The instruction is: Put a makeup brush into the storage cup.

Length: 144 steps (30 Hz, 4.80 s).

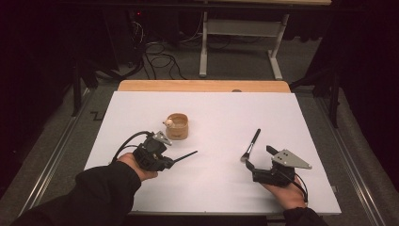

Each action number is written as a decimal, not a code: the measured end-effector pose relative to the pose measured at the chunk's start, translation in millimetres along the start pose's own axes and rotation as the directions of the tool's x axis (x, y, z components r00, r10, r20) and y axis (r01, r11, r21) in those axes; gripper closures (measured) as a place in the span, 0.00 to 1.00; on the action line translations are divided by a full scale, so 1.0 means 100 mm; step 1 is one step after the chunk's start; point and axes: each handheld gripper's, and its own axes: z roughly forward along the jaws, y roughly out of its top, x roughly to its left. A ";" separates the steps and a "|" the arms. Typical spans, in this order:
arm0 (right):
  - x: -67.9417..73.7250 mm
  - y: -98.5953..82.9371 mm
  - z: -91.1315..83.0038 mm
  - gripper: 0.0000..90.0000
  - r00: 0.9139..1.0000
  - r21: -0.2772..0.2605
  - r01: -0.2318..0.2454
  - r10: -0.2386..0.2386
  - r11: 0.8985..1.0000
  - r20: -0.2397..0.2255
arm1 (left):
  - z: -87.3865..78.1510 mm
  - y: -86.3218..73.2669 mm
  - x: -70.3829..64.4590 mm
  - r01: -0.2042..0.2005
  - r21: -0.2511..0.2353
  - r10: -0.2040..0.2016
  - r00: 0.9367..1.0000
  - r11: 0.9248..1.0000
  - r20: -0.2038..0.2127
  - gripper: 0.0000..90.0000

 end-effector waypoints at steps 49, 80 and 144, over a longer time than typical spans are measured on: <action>0.69 0.59 0.46 0.20 0.949 -0.004 0.218 -0.213 0.976 -0.234 | 0.08 0.07 -0.14 -0.041 0.066 0.040 0.999 0.997 0.004 0.92; 1.09 0.35 0.52 0.35 0.842 0.046 0.498 -0.470 0.866 -0.265 | 0.14 0.07 -0.27 -0.092 0.070 0.088 0.995 0.993 0.057 0.92; 1.27 0.28 0.49 0.85 0.562 0.008 0.817 -0.794 0.576 -0.233 | 0.19 0.28 -0.42 -0.143 0.141 0.131 0.988 0.980 0.087 0.92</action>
